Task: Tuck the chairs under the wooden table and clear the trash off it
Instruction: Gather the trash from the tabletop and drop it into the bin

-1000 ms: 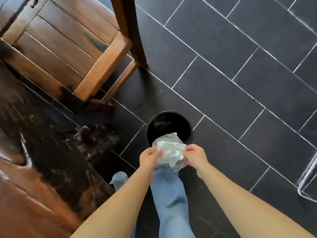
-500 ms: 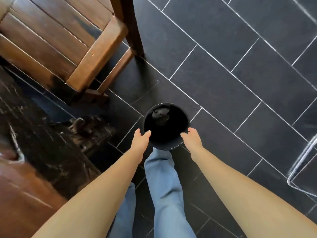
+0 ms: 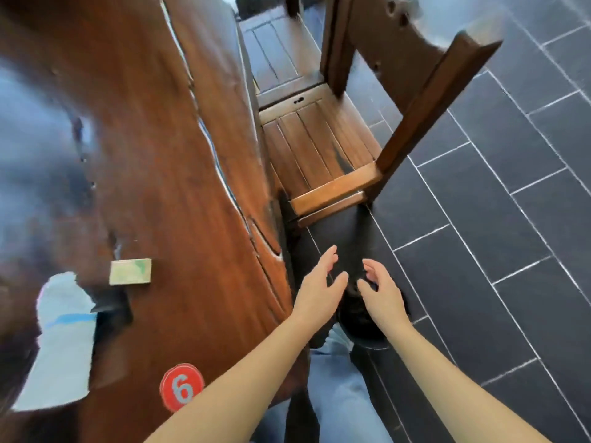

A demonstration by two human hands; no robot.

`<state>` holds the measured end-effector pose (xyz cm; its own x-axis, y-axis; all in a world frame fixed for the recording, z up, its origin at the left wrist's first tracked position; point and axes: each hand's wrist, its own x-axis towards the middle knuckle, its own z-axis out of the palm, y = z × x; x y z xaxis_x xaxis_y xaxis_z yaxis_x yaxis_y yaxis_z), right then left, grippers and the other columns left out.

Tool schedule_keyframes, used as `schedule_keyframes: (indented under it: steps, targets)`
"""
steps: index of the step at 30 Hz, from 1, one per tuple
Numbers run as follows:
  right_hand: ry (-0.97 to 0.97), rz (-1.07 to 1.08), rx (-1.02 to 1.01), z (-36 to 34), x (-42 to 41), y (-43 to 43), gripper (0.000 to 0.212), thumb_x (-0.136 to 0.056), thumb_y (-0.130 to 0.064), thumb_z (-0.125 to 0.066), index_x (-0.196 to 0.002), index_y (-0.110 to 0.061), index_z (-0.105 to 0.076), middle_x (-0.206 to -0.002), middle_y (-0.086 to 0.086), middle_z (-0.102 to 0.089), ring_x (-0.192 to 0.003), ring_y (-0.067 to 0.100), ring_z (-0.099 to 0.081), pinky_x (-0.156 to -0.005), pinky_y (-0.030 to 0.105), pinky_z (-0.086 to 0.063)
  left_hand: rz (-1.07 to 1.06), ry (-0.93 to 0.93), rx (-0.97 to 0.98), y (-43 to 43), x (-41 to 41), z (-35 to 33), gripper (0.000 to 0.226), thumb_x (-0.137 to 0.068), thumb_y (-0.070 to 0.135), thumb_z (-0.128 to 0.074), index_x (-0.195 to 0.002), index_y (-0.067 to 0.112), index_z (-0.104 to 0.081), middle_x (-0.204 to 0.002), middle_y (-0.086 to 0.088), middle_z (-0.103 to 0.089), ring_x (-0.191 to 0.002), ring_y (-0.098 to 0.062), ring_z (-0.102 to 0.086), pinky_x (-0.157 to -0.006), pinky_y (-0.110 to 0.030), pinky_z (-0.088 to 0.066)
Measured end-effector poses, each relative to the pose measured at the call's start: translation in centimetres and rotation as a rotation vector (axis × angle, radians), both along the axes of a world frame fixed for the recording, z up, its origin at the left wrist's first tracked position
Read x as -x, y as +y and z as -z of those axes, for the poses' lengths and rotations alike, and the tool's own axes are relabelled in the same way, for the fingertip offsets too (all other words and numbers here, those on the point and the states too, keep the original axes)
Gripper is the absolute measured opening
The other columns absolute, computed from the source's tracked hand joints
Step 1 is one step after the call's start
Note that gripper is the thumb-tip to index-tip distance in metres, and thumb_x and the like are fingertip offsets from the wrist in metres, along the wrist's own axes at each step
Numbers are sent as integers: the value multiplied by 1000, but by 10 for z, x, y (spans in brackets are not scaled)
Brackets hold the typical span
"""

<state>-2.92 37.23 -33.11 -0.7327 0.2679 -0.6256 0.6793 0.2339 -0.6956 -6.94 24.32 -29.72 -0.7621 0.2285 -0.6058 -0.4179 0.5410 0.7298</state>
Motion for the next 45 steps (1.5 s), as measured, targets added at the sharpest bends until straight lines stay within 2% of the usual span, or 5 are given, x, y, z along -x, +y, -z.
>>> schedule_keyframes:
  steps: [9, 19, 31, 40, 45]
  targets:
    - [269, -476, -126, -103, 53, -128, 35, -92, -15, -57, -125, -23, -59, -130, -7, -59, -120, 7, -51, -104, 26, -39, 77, 382, 319, -159, 14, -77, 63, -95, 34, -48, -150, 28, -17, -157, 5, -23, -146, -15, -20, -119, -42, -16]
    - [270, -924, -235, -109, 105, -310, 51, -89, -27, -63, -137, -21, -46, -139, -4, -50, -127, 12, -47, -104, 24, -36, -528, 328, 379, -377, -3, -79, 49, -91, 21, -56, -138, 15, -43, -143, -4, -46, -133, -21, -42, -112, -39, -33]
    - [18, -889, -520, -57, 114, -398, 66, -92, -32, -59, -148, -23, -24, -159, 1, -13, -144, 23, -20, -105, 42, -39, -697, -251, 526, -498, 0, -15, 53, -83, 55, -55, -124, 21, -52, -122, -1, -56, -113, -23, -54, -91, -39, -37]
    - [89, -927, -615, -51, 118, -386, 45, -85, -22, -69, -124, -26, -47, -157, -1, -17, -141, 22, -24, -93, 36, -48, -728, -27, 479, -485, 21, -2, 16, -88, 36, -57, -90, 21, -62, -95, -1, -59, -82, -19, -61, -76, -39, -55]
    - [90, -788, -434, -52, 118, -369, 35, -82, -17, -72, -104, -26, -46, -109, -5, -56, -96, 12, -56, -58, 12, -38, -867, 94, 358, -492, 32, -21, 17, -91, 27, -58, -99, 12, -60, -93, 0, -61, -87, -15, -58, -74, -26, -46]
